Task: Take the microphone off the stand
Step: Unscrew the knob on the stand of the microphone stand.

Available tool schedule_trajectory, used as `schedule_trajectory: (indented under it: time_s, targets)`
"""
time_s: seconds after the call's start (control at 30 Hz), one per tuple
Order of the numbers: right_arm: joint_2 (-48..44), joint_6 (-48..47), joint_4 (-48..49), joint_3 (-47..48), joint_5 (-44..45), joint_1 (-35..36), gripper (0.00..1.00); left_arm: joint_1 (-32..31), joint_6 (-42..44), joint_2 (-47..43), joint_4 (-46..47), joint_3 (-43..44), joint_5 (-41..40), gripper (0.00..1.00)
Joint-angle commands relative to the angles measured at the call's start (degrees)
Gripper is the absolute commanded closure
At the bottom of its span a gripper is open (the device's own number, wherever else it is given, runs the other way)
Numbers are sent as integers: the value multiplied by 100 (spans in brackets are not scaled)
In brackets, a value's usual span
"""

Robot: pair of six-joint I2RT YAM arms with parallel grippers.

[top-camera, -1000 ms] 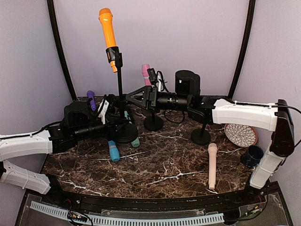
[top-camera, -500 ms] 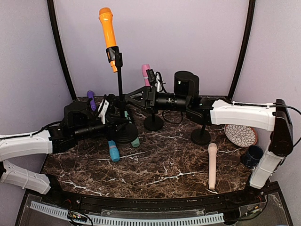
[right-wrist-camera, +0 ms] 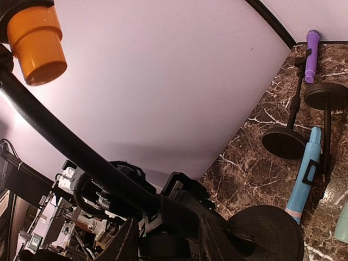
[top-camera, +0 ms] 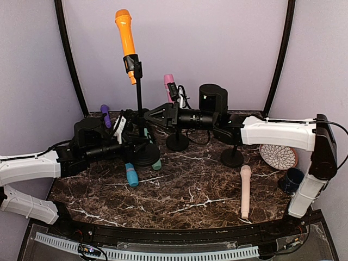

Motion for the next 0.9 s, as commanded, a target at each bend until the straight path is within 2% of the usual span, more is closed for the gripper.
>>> schedule_trajectory:
  time_s: [0.0, 0.23, 0.43, 0.63, 0.87]
  targets:
    - [-20, -56, 213, 3, 76, 41, 64, 3, 120, -303, 817, 88, 83, 100]
    - [-146, -196, 180, -58, 196, 41, 70, -5, 126, -293, 790, 97, 8, 100]
    - [-264, -779, -68, -10, 375, 46, 72, -3, 125, -267, 782, 121, 122, 100]
    - [-340, -1941, -622, 211, 360, 58, 74, 1, 73, -163, 719, 224, 493, 100]
    - [-602, -3816, -1417, 388, 395, 219, 74, 0, -61, -32, 716, 344, 986, 100]
